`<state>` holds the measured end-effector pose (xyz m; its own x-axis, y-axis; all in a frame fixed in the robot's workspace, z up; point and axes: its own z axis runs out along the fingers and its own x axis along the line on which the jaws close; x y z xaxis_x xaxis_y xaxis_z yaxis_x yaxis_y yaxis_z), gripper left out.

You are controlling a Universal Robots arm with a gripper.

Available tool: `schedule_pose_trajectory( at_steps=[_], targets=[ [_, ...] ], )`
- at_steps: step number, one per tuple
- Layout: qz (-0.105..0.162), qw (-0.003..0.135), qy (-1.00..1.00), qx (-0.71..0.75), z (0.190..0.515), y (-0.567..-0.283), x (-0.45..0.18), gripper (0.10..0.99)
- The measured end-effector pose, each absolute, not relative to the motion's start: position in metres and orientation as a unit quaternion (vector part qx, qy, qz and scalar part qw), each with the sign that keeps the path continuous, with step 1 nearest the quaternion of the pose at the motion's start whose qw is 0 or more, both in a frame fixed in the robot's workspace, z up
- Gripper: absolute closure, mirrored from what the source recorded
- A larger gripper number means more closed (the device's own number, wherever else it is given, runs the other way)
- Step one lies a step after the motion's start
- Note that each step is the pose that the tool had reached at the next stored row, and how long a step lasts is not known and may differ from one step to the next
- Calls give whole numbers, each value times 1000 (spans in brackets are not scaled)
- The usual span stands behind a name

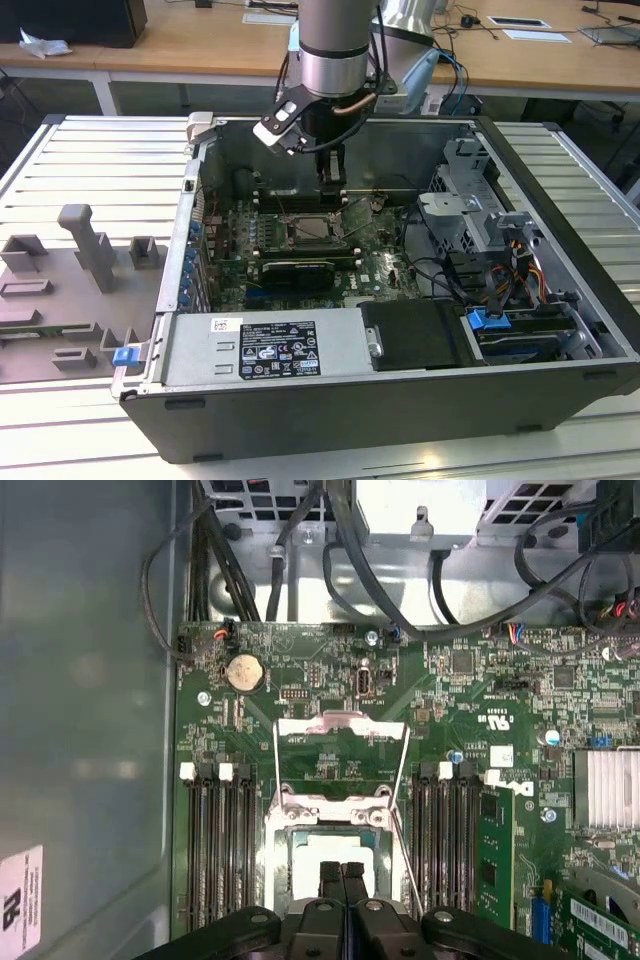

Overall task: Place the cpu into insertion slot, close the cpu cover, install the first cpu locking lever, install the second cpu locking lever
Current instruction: 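Close the cpu cover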

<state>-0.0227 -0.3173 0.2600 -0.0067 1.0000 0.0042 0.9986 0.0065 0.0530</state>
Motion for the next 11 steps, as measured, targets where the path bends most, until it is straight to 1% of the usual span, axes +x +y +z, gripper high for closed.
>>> schedule_pose_trajectory(
  at_steps=[8,11],
  targets=[
    [20,17,709,705,260,-317,-21,980],
    [20,17,709,705,267,-317,-21,980]
  ],
)
